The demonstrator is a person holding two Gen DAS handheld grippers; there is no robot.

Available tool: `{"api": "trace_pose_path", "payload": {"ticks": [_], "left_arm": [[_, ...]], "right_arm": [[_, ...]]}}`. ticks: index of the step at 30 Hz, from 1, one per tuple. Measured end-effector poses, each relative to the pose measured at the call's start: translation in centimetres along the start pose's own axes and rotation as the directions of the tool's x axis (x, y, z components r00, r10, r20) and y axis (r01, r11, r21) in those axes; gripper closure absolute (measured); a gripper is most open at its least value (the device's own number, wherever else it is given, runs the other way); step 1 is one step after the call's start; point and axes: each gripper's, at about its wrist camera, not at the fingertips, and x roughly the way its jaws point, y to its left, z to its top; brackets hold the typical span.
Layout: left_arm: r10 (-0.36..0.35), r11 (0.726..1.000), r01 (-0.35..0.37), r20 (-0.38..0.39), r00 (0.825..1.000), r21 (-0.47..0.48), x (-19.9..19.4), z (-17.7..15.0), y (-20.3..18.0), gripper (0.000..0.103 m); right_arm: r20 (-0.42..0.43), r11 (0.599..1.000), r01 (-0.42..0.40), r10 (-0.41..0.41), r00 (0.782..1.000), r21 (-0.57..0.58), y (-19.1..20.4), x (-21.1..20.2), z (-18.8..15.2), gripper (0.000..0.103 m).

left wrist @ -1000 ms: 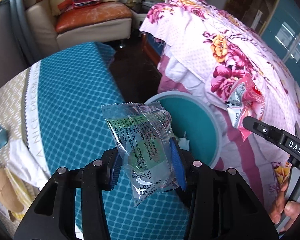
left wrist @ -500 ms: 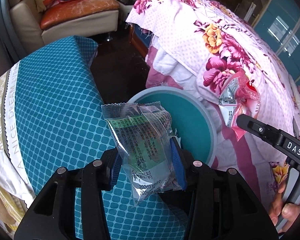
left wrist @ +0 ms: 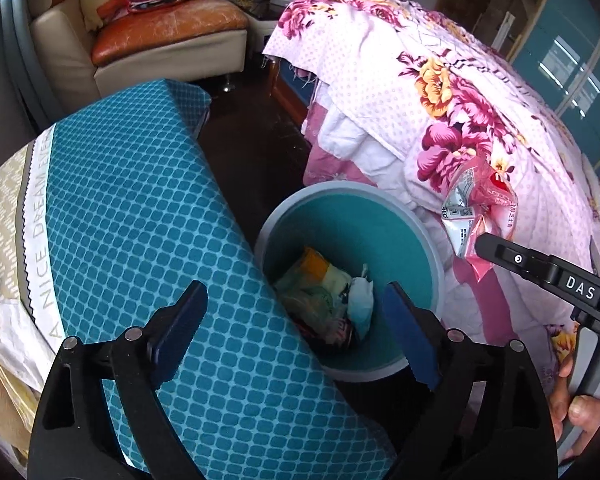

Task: Collect trash
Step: 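Carry the plastic packet to the teal bin and release with left while right drops the wafer bag in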

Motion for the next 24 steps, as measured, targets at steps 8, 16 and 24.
{"api": "trace_pose_path", "payload": {"ticks": [8,16,24], "left_arm": [[-0.027,0.997,0.026,-0.010,1.000,-0.070,-1.1,-1.6,2.9,0.012],[-0.036,0.994,0.035,-0.010,0.999,-0.105,-2.2,-2.8,5.0,0.012],[-0.045,0.990,0.045,-0.001,0.999,-0.133,-3.7,-3.7,6.8,0.012]], "right_arm": [[-0.016,1.000,0.012,-0.012,1.000,-0.014,1.1,0.6,-0.3,0.080],[-0.057,0.999,0.015,-0.016,0.998,-0.029,2.9,1.5,-0.7,0.058],[-0.060,0.999,0.024,-0.025,0.998,-0.026,4.6,1.0,-1.4,0.031]]}}
